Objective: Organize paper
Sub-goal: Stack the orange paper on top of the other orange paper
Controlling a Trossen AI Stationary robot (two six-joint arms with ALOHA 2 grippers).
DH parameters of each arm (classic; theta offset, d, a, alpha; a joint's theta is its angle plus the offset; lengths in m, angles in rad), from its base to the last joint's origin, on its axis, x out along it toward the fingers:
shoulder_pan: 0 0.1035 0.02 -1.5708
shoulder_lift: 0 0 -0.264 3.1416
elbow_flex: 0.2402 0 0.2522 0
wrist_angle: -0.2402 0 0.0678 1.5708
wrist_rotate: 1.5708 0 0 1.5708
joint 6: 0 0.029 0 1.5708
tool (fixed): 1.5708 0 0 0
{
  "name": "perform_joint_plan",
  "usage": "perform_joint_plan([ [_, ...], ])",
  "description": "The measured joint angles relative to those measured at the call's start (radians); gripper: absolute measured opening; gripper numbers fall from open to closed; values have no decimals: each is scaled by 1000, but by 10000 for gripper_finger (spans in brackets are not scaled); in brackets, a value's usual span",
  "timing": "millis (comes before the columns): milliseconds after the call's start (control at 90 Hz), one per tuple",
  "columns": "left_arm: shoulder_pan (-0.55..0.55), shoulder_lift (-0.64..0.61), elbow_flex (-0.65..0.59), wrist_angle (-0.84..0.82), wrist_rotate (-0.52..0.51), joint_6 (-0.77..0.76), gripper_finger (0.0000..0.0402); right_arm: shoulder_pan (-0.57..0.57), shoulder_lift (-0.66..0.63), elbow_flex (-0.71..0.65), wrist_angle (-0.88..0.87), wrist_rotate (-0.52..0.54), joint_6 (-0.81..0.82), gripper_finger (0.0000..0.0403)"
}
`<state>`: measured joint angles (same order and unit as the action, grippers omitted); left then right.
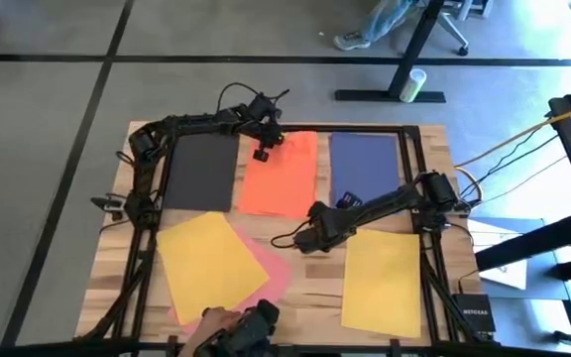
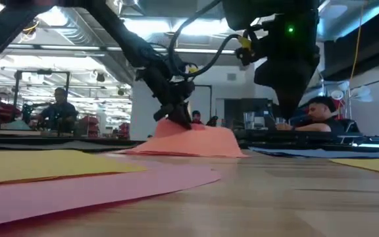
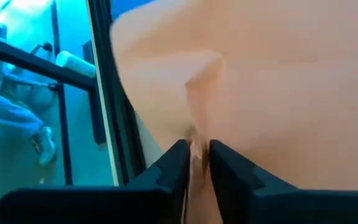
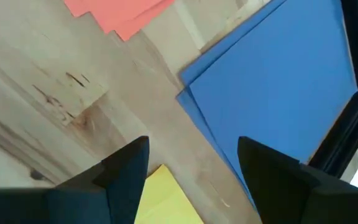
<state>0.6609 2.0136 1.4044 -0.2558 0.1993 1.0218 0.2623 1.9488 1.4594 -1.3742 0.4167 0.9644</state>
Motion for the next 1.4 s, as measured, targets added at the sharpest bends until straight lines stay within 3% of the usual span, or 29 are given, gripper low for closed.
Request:
perform_joint_plan([
  [156,5,0,0,-7,-16,-24,109,0,0,0,3,-8,3,236],
  [400,6,0,0,-22,-139,-43,146,0,0,1,31,4,3,236],
  [522,-1,-20,0,-40,-263,-103,154,-9,0,0,48,62,22,236],
  [600,-2,-61,0,-135,-268,-167,155,-35,0,-18,65,104,74,229],
  [733,-3,-152,0,-379,-140,-324,155,-118,1,-80,140,133,94,190],
  [878,-10,-198,-38,-571,-46,-489,155,-247,2,-159,323,101,-58,125],
  [1100,-19,-217,-187,-567,-156,-551,155,-434,1,-182,514,85,-332,11],
  [1189,-8,-222,-239,-543,-179,-554,155,-496,1,-182,544,92,-413,8],
  [1400,15,-225,-292,-396,-181,-551,155,-625,1,-182,585,-18,-534,0],
])
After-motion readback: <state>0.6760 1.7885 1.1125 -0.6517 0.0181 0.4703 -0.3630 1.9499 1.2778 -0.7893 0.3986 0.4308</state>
